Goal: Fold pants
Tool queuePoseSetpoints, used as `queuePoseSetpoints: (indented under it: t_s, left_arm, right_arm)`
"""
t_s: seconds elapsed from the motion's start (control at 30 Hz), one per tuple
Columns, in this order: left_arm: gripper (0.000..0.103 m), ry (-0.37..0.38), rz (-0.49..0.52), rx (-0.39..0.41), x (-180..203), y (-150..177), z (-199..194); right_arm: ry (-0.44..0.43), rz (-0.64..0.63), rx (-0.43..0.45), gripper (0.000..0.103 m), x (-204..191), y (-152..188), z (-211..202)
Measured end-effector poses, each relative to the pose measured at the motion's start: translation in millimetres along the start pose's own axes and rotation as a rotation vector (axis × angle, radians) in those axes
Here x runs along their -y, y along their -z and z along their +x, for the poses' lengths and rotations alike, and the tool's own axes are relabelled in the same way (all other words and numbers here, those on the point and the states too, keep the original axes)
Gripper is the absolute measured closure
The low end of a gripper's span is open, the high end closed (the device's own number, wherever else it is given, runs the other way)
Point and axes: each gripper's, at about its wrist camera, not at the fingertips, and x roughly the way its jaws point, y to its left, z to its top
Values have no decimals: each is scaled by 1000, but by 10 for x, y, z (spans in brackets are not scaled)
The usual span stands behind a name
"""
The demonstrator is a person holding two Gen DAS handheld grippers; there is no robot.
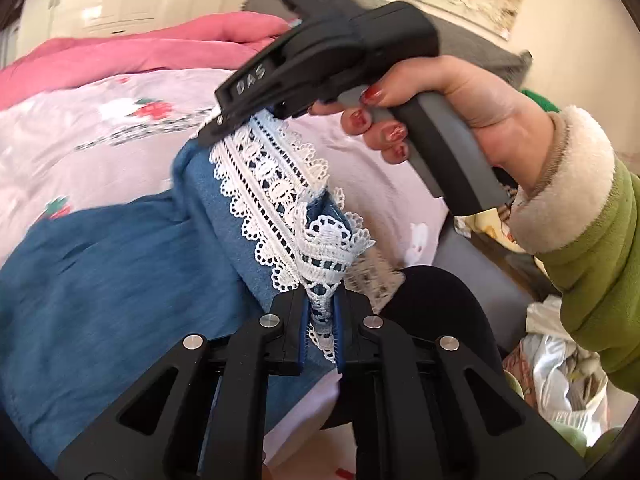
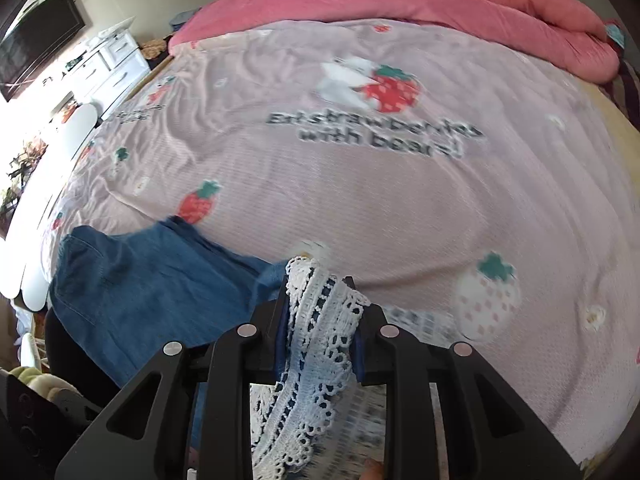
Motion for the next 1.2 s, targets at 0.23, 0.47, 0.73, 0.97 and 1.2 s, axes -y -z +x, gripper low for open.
queuePoseSetpoints:
  t_s: [0.23,0.47,0.73,0.97,1.2]
  left_arm:
    - [98,-7,101,-89,347,-27,484]
    - [92,-55,175,-132,505,75,711]
    - [71,-85,237,-150,598,198,779]
    - [65,-106,275,-161,629,273,842]
    - [77,-189,335,-157,700,326,918]
  right_arm:
    - [-29,57,-7,77,521,334,126]
    - [6,-1,59,53,550,409,48]
    - [-72,49,29,51,671,436,182]
    - [-176,76,55,74,628,445,59]
    - [-206,102,63,75,550,363,-18]
